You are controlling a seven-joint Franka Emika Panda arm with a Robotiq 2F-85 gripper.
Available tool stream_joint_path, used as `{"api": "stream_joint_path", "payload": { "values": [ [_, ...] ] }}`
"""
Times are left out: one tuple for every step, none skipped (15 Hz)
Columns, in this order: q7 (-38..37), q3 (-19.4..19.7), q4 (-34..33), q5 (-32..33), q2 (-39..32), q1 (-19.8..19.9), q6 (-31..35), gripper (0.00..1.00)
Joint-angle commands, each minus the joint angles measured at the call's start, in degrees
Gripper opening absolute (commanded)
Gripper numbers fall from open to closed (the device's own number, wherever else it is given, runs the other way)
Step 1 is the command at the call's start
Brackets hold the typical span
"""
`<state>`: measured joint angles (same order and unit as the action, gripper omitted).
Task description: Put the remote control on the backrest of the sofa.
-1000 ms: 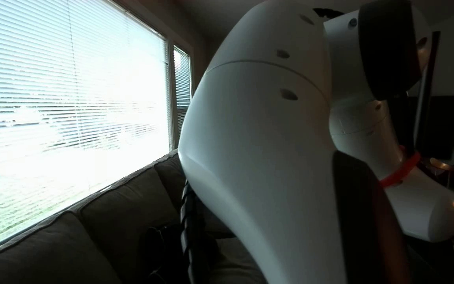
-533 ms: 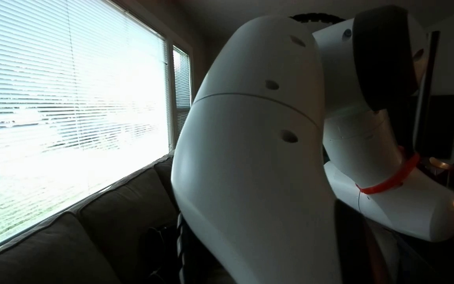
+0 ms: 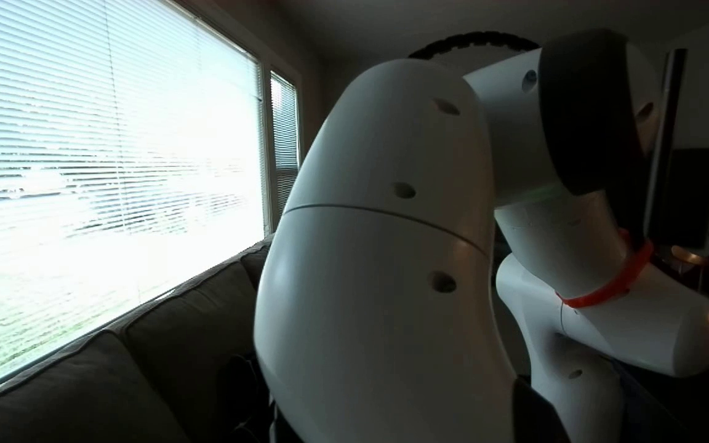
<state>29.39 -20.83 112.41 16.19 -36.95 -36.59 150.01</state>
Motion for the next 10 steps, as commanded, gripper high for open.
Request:
{"api": "stream_joint_path", "payload": {
  "values": [
    [-5.05, 4.07, -2.93, 6.73, -1.09, -2.58, -0.13, 1.00],
    [-5.60, 5.09, -3.66, 8.35, -1.25, -2.98, -0.16, 1.00],
    [-6.35, 5.93, -4.16, 9.60, -1.39, -3.34, -0.05, 1.00],
    [-6.83, 6.41, -4.72, 10.37, -1.75, -3.44, -0.01, 1.00],
    [-7.17, 6.72, -5.21, 10.90, -2.07, -3.49, -0.04, 1.00],
    [-7.02, 6.48, -5.69, 10.80, -2.63, -3.26, -0.10, 1.00],
    [-6.75, 6.28, -6.05, 10.76, -2.99, -3.16, -0.07, 1.00],
    [-6.51, 6.04, -6.53, 10.69, -3.41, -3.17, -0.18, 1.00],
    [-6.54, 6.05, -6.89, 10.75, -3.85, -3.31, -0.06, 1.00],
    [-6.30, 5.97, -7.21, 10.70, -4.32, -3.34, -0.03, 1.00]
  ]
}}
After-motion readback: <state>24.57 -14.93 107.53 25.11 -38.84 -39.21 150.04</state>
